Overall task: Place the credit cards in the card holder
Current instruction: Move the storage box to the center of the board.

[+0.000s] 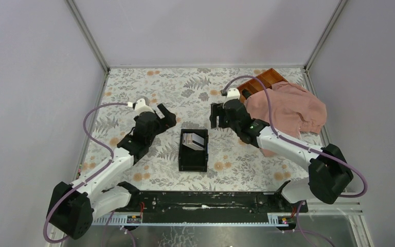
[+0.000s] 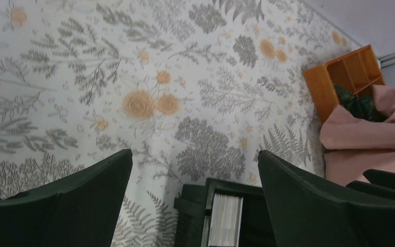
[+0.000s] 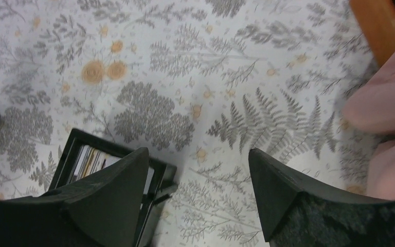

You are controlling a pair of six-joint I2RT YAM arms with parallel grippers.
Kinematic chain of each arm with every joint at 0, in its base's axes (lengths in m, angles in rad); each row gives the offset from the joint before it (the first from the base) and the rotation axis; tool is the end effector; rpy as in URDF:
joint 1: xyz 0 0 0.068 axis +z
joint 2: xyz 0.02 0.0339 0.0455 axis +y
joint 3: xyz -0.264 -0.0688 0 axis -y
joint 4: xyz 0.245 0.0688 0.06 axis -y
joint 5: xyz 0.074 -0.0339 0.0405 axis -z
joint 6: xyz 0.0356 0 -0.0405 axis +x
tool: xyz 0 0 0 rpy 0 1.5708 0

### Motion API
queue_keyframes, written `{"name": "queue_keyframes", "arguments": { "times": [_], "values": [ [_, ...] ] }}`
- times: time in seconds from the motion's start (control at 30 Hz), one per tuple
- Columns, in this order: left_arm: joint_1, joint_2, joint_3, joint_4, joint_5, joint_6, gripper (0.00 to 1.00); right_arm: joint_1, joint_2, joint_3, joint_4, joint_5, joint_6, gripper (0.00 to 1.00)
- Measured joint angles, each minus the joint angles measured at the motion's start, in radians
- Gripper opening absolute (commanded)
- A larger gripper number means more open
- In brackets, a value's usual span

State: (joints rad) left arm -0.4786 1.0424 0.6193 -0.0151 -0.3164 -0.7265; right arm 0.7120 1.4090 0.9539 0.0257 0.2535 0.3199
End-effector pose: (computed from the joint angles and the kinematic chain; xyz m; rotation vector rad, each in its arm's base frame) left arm 0.2115 -0.0973 0.2499 -0.4497 1.9645 -0.4589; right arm 0.2500 0.2040 0.2751 -0.2294 1.9961 0.4123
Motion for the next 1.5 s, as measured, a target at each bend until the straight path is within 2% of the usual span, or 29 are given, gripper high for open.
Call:
{"name": "queue_keyframes", "arguments": {
  "times": [0.2,0.4,0.6,0.8,1.03,1.17,1.5],
  "values": [
    [-0.001,-0.026,-0.081,-0.002,0.038,-0.060,0.97,0.082,0.002,-0.078,-0.013,0.018,0.055,0.74],
    [-0.006,-0.057,-0.130,-0.001,0.056,-0.097,0.94,0.183,0.046,-0.083,-0.019,0.047,0.104,0.74],
    [-0.012,-0.082,-0.172,-0.001,0.067,-0.116,0.92,0.249,0.090,-0.083,-0.024,0.081,0.153,0.68],
    [-0.014,-0.130,-0.213,-0.001,0.070,-0.144,0.91,0.276,0.147,-0.082,-0.053,0.114,0.187,0.54],
    [-0.015,-0.188,-0.250,-0.003,0.066,-0.170,0.91,0.288,0.192,-0.052,-0.081,0.142,0.204,0.47],
    [-0.018,-0.211,-0.258,-0.005,0.063,-0.185,0.90,0.289,0.217,-0.027,-0.092,0.149,0.203,0.34],
    [-0.018,-0.285,-0.272,-0.057,0.028,-0.225,0.85,0.289,0.346,0.117,-0.125,0.174,0.107,0.31]
  ]
}}
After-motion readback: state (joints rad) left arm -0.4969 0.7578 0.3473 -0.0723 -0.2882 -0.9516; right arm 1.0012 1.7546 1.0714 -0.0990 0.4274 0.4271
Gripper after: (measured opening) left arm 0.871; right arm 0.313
